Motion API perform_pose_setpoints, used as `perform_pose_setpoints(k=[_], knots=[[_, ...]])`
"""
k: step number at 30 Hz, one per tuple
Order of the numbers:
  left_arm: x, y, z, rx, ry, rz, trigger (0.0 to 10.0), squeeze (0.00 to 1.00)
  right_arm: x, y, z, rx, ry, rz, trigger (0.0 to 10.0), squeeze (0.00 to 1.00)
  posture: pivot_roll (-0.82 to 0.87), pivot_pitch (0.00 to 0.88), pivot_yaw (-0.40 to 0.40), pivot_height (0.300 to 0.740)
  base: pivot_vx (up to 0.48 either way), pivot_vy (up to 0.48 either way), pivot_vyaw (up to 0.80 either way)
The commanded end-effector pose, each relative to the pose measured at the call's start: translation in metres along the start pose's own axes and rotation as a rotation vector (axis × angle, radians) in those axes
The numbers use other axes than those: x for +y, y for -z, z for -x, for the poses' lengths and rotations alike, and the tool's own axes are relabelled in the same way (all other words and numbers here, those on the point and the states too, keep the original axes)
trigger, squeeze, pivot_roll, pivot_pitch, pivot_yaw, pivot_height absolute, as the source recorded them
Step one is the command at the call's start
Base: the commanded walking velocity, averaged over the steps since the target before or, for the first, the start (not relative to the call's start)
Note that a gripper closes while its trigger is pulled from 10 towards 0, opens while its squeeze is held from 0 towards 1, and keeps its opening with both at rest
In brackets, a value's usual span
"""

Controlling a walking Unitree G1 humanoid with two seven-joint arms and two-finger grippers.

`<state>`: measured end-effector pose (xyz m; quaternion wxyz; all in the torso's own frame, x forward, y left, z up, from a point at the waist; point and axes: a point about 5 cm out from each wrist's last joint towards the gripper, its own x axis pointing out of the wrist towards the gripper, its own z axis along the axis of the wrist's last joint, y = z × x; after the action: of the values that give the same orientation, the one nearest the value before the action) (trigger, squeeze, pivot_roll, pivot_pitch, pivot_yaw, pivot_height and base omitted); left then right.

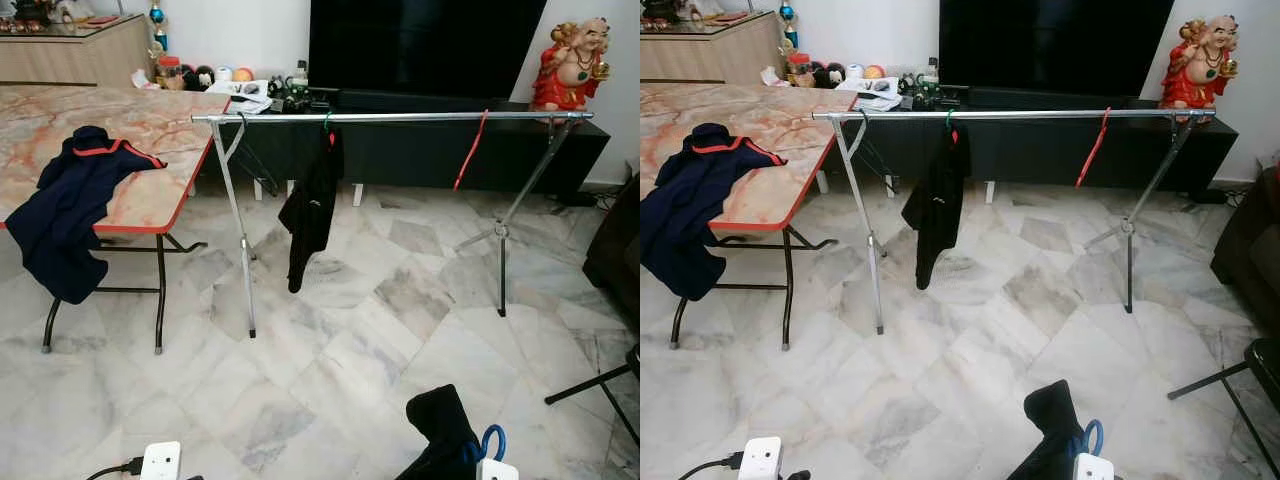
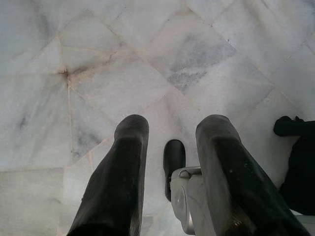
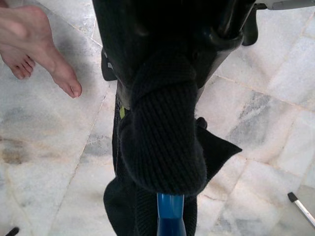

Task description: Hang hanger

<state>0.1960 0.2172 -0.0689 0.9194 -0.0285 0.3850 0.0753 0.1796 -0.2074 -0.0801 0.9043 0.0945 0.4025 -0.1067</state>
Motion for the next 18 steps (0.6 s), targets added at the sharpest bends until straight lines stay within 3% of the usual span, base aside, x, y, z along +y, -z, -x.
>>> perform_pose_setpoints(k=[1,14,18], knots=[[0.0002,0.0024,0.0006,0.007,0.006,-0.019,10.0,0.0,0.005,-0.0015,-0.0009,-0.006,-0.01,-0.01,10.0,0.0,0.15,0.0,-0.02,0.74,0.0,0.0,0.0],[-0.0001,0.0023,0.0005,0.007,0.008,-0.019,10.0,0.0,0.0051,-0.0016,-0.001,-0.006,-0.01,-0.009,10.0,0.0,0.15,0.0,-0.02,0.74,0.0,0.0,0.0],[-0.0003,0.0012,-0.0005,0.022,0.009,-0.02,10.0,0.0,0.0123,-0.0051,-0.0021,-0.025,-0.034,-0.025,10.0,0.0,0.14,0.0,-0.009,0.74,0.0,0.0,0.0]])
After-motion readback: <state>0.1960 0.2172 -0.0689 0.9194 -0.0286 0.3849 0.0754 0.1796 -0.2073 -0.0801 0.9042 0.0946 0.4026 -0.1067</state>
